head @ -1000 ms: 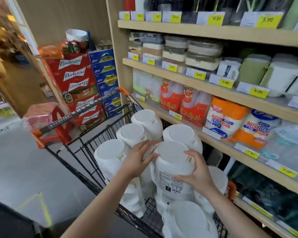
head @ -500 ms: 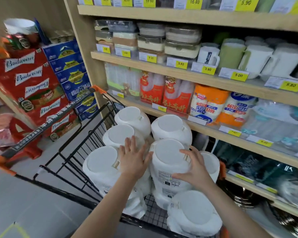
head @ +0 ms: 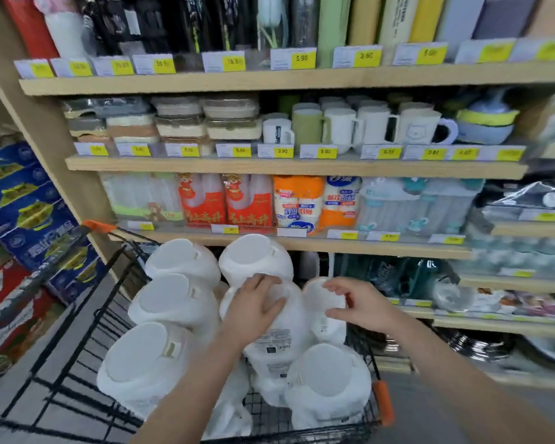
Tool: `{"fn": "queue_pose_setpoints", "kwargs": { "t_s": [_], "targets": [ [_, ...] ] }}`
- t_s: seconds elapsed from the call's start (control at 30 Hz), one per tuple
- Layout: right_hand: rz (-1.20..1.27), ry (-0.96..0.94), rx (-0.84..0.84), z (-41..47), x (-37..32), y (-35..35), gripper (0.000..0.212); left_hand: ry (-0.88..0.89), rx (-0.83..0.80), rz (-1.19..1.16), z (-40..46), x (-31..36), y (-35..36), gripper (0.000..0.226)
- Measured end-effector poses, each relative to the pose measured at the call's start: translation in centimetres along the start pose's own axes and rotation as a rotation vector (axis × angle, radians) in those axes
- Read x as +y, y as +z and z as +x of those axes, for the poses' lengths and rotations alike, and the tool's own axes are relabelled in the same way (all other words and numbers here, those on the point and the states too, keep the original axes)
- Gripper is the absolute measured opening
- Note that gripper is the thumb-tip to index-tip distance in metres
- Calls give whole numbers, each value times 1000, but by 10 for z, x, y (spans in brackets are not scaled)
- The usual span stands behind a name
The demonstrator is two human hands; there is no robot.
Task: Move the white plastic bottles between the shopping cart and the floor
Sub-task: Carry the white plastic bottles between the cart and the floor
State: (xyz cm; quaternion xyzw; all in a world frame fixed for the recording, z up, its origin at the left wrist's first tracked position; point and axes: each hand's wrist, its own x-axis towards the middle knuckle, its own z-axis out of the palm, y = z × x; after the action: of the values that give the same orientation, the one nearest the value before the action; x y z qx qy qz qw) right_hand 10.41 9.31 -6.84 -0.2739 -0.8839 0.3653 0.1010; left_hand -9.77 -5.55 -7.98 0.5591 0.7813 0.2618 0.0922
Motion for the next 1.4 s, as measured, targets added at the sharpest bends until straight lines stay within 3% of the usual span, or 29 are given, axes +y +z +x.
{"fn": "queue_pose_setpoints", "kwargs": {
  "t_s": [0.23, 0.53, 0.9, 1.4],
  "targets": [
    [34, 294, 109, -120, 59, -60, 49, 281, -241, -127, 36, 113, 74, 28],
    [31, 591, 251, -290, 191, -137, 37, 558, -503, -51, 43, 284, 219, 26],
    [162, 850, 402, -472, 348, -266, 26, 625, -710, -137, 66, 539, 395, 20],
    [207, 1033, 620, -565, 582, -476, 27, 868, -832, -183, 208, 838, 616, 18]
  ]
}}
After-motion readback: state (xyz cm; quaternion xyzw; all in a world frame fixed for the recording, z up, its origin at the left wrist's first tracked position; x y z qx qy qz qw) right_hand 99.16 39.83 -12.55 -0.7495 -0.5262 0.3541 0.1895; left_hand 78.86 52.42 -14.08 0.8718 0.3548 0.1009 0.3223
